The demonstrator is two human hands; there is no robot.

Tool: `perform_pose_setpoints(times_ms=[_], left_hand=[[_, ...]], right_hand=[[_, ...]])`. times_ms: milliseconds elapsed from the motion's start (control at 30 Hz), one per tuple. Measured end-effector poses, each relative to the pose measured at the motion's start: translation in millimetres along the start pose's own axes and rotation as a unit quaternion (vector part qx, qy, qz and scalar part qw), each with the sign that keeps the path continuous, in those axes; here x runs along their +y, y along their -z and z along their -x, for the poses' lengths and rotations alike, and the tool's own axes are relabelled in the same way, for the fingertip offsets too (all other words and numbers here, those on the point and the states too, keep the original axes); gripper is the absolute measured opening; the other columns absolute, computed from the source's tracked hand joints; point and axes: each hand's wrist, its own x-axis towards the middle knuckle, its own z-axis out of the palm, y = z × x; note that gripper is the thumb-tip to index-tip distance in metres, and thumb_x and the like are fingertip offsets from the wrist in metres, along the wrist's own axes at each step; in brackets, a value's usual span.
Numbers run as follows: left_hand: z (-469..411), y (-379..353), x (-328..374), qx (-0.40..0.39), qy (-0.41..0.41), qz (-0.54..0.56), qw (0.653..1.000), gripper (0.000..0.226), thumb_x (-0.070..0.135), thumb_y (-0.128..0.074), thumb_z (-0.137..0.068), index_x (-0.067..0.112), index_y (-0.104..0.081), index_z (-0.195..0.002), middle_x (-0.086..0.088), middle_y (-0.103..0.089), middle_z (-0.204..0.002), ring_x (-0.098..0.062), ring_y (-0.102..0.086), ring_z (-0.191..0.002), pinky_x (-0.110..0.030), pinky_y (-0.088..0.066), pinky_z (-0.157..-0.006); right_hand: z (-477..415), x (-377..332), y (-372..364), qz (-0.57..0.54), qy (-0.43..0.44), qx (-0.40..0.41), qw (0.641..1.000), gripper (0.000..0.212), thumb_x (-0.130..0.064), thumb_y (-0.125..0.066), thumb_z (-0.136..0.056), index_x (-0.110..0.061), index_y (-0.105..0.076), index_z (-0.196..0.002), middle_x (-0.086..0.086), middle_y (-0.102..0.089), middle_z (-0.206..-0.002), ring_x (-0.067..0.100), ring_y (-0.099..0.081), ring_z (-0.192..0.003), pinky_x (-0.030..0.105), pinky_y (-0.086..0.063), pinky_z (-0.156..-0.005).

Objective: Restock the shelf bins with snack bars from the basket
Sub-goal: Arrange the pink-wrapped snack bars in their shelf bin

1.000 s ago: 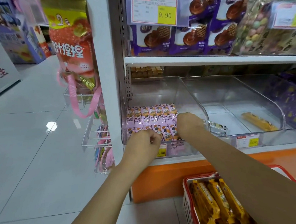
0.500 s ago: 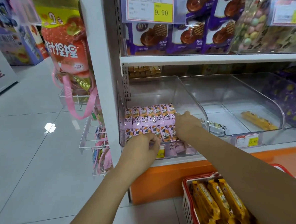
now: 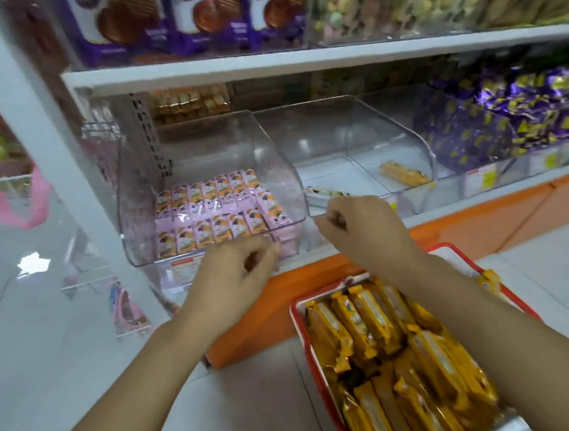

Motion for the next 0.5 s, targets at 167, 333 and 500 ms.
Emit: perform_pose_setpoints(times_ms=[167, 333, 500], left_hand=[[6, -57, -9, -0.294, 0.033, -0.137, 0.945, 0.020, 0.028, -0.054, -0.093, 0.014, -0.069, -0.091, 0.001, -0.068, -0.083, -0.013, -0.061, -0.078, -0.025, -0.043, -0.071], [21, -108, -29, -0.420, 0.070, -0.200, 0.882, 0.031, 0.031, -0.047, -0.095, 0.017, -0.057, -0.120, -0.008, -0.063, -0.121, -0.024, -0.058, -0.108, -0.031, -0.046, -0.088], [34, -141, -33, -0.481, 0.101, -0.182, 0.851, 0.029, 0.021, -0.044, -0.096, 0.012, -0.051, -0.123, -0.013, -0.061, -0.119, -0.027, -0.058, -0.105, -0.029, -0.044, -0.082]], right_hand=[[59, 64, -46, 0.052, -0.126, -0.149, 0.979, 0.025, -0.040, -0.056, -0.091, -0.017, -0.062, -0.099, 0.007, -0.064, -0.107, 0.025, -0.059, -0.101, 0.032, -0.043, -0.079], [102, 91, -89, 0.037, -0.196, -0.234, 0.952, 0.070, -0.045, -0.057, -0.091, -0.013, -0.030, -0.146, 0.010, -0.028, -0.150, 0.027, -0.030, -0.135, 0.034, -0.031, -0.109], [111, 79, -107, 0.033, -0.202, -0.234, 0.950, 0.093, -0.044, -0.065, -0.087, -0.011, -0.007, -0.152, 0.011, -0.016, -0.155, 0.028, -0.018, -0.143, 0.034, -0.026, -0.114]])
